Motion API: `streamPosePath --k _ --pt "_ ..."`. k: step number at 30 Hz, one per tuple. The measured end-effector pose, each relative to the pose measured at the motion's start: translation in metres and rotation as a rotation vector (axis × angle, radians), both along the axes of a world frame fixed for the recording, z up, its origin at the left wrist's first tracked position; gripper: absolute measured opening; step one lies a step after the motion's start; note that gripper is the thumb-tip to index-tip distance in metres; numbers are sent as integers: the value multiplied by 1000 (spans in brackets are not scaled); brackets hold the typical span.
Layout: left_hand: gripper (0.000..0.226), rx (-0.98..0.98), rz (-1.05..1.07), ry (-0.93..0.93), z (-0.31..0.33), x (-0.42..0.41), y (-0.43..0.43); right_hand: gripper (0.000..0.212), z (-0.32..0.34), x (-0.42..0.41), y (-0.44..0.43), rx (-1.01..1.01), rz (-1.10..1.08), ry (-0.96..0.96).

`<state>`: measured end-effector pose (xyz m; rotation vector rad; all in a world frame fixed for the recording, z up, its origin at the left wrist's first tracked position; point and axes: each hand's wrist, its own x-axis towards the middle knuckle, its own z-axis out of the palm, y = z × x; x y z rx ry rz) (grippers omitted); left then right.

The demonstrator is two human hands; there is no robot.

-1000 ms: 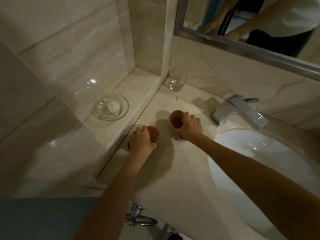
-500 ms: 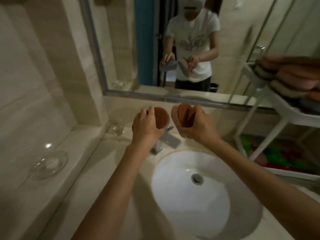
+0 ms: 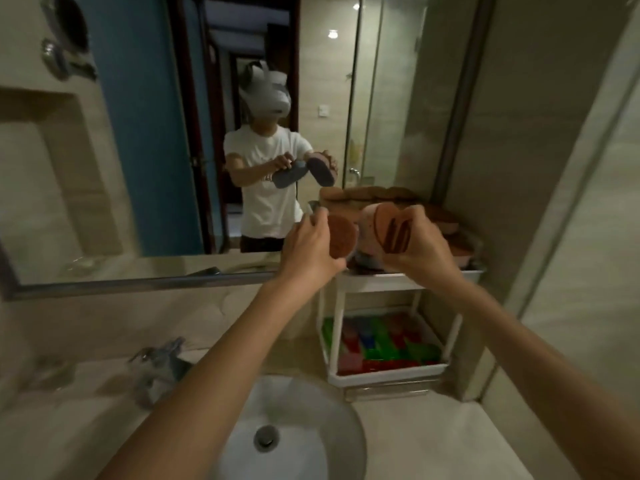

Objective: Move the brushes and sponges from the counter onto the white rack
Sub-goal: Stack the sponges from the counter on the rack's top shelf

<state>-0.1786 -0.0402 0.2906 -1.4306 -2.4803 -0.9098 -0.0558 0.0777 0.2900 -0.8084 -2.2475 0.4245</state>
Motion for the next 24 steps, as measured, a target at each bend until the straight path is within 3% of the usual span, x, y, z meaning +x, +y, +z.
streamPosePath --k 9,12,24 --pt "65 -132 -114 89 18 32 96 54 21 42 100 205 -51 -278" --pt "67 -179 -126 90 17 31 115 60 16 39 119 284 -17 -394" --pt "70 -255 -83 0 8 25 154 65 -1 24 153 197 80 -484"
